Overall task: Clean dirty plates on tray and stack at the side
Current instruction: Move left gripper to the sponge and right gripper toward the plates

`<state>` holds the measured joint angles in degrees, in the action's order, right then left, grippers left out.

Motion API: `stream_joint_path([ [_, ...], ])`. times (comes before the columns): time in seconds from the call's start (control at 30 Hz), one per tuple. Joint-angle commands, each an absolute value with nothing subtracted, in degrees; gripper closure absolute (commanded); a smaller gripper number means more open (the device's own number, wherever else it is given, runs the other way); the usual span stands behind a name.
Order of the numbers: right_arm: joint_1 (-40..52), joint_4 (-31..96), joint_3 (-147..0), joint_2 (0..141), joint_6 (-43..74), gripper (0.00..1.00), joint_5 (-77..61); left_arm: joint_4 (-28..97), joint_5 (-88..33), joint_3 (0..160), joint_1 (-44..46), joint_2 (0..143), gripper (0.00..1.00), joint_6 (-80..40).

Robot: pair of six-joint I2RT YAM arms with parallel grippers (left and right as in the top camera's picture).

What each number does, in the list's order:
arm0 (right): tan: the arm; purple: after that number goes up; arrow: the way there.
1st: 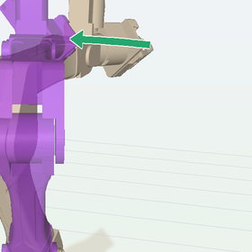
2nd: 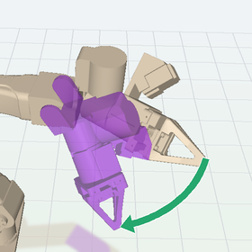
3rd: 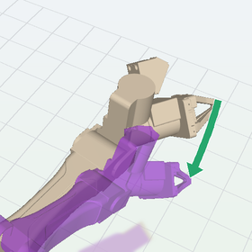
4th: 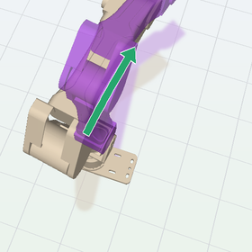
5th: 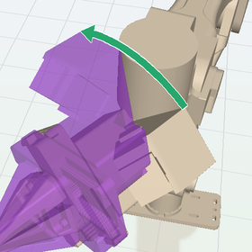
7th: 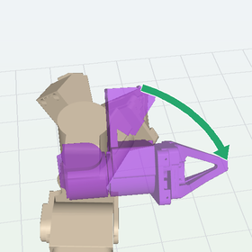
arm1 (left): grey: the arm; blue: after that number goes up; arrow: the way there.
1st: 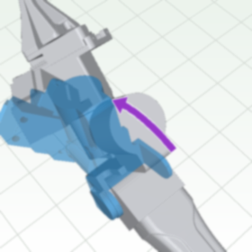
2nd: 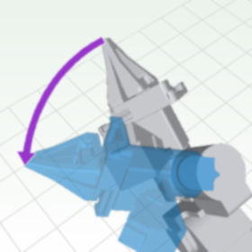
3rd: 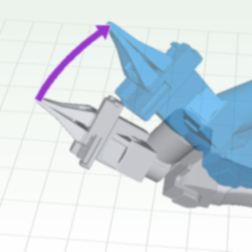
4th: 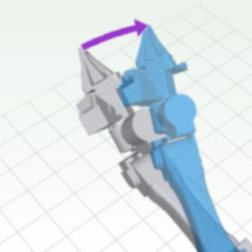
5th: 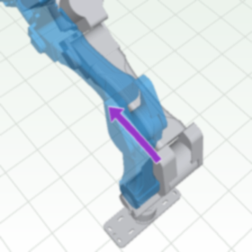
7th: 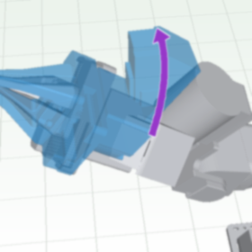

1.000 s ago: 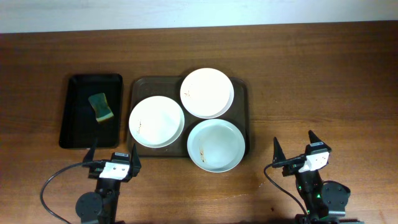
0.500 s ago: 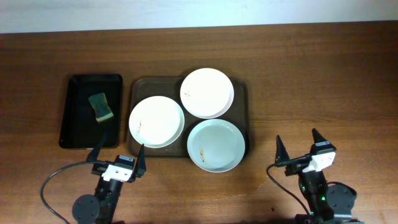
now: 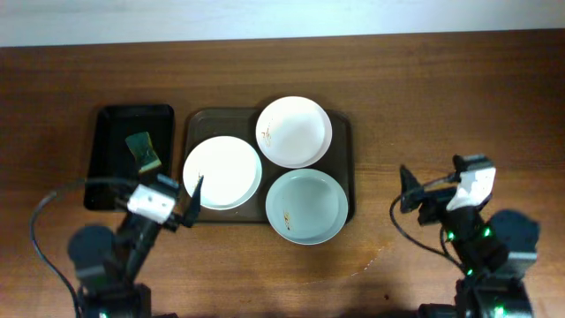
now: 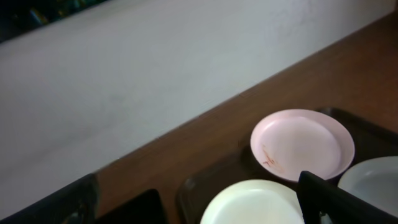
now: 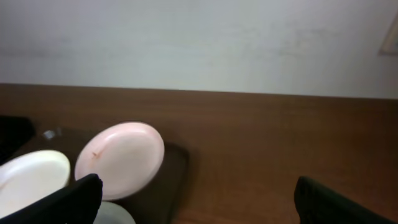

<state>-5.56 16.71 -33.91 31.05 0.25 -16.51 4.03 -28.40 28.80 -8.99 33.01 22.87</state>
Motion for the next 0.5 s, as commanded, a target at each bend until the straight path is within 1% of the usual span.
stream_joint_path([
  [0.0, -5.26, 19.9, -42.0, 37.32, 0.89, 0.01, -18.11, 7.86, -29.76, 38.15, -9.28, 42.44, 0.01, 22.15],
  [0.2, -5.26, 27.49, -51.42, 45.1, 0.86, 0.02, -19.11, 20.84, -30.26, 54.65, -9.28, 57.19, 0.01, 22.17],
  [0.37, -5.26, 35.59, -59.33, 50.52, 0.86, 0.02, -19.14, 34.59, -30.72, 70.7, -9.28, 68.64, 0.01, 23.16],
  [0.47, -5.26, 42.22, -66.32, 54.78, 0.86, 0.02, -22.02, 44.51, -30.72, 81.45, -9.28, 75.64, 0.01, 25.1],
])
